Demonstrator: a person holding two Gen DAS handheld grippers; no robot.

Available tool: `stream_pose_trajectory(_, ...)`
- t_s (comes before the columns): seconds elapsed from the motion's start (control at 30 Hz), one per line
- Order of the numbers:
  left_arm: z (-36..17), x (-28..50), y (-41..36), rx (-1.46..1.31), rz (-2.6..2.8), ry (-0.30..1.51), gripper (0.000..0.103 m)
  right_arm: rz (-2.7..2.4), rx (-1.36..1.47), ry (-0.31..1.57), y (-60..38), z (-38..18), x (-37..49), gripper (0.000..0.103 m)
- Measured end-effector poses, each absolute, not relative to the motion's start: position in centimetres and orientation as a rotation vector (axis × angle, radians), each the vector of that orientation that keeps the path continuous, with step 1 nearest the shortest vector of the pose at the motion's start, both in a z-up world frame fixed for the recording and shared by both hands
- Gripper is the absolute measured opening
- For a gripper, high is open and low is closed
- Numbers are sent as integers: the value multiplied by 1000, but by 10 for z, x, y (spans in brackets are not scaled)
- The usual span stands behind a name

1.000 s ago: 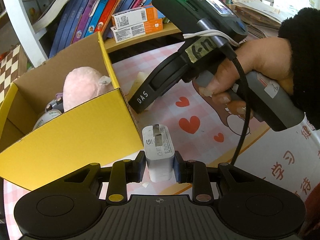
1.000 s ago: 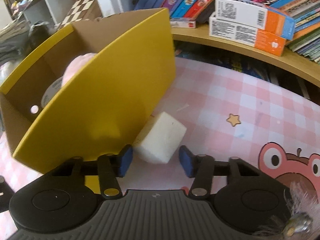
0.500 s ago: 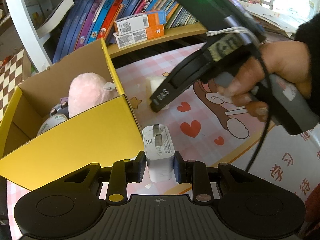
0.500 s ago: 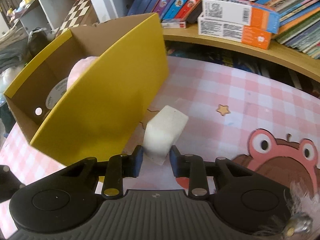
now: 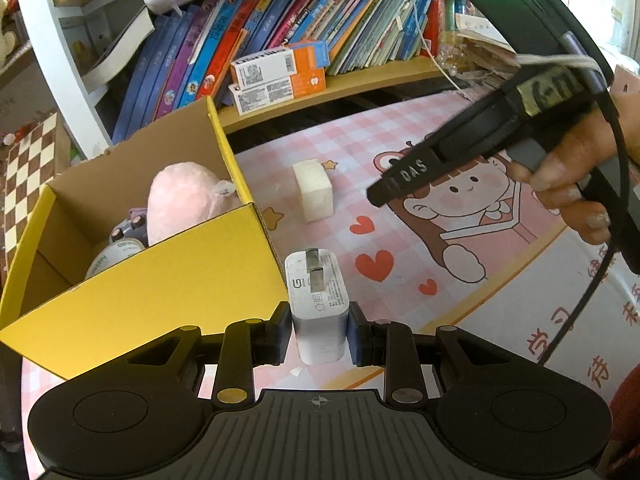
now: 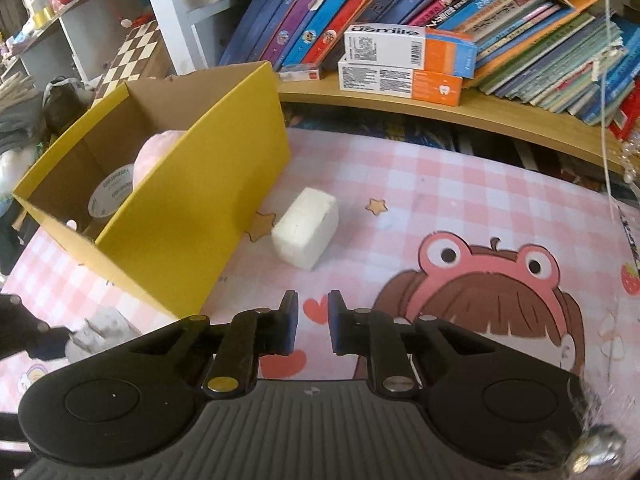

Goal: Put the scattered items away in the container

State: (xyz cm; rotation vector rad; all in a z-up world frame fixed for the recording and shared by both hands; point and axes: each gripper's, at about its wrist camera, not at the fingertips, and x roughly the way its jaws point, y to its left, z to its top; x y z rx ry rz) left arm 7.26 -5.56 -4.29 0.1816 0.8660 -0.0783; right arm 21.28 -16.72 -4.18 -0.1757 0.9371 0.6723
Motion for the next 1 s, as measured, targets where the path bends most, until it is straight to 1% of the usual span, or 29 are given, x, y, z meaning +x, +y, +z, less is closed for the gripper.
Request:
stream_pose_trajectory(0.27, -40, 68, -59, 182, -89, 854, 27, 665, -183, 930, -166, -39, 208, 15)
stream_pose_trajectory(0.57, -48, 73, -56, 163, -89, 879, 27, 666, -194, 931, -157, -48, 227, 16)
stream_pose_trajectory(0.6, -49, 74, -56, 162, -91, 882, 27, 667, -194, 928, -155, -49, 229, 18)
stream_pose_trajectory(0.67, -51, 76, -56, 159, -96, 886, 27, 670, -192, 924, -153, -51, 234, 27)
stream_pose_trajectory(0.7, -51, 77, -56, 157, -98, 889, 27, 671, -191, 922, -151, -52, 237, 30)
stream_pose_trajectory(0.73, -52, 78, -56, 156, -100, 893, 27, 672, -188, 922, -150, -53, 240, 37)
stream_pose_trajectory(0.77, -53, 78, -56, 155, -102, 896, 27, 673, -184, 923, -148, -54, 243, 40)
stream_pose_trajectory(0.87, -55, 81, -55, 152, -108, 906, 27, 681, -173, 928, -143, -57, 252, 44)
stream_pose_trajectory(1.0, -58, 84, -55, 148, -115, 918, 27, 692, -163, 940, -134, -63, 262, 48)
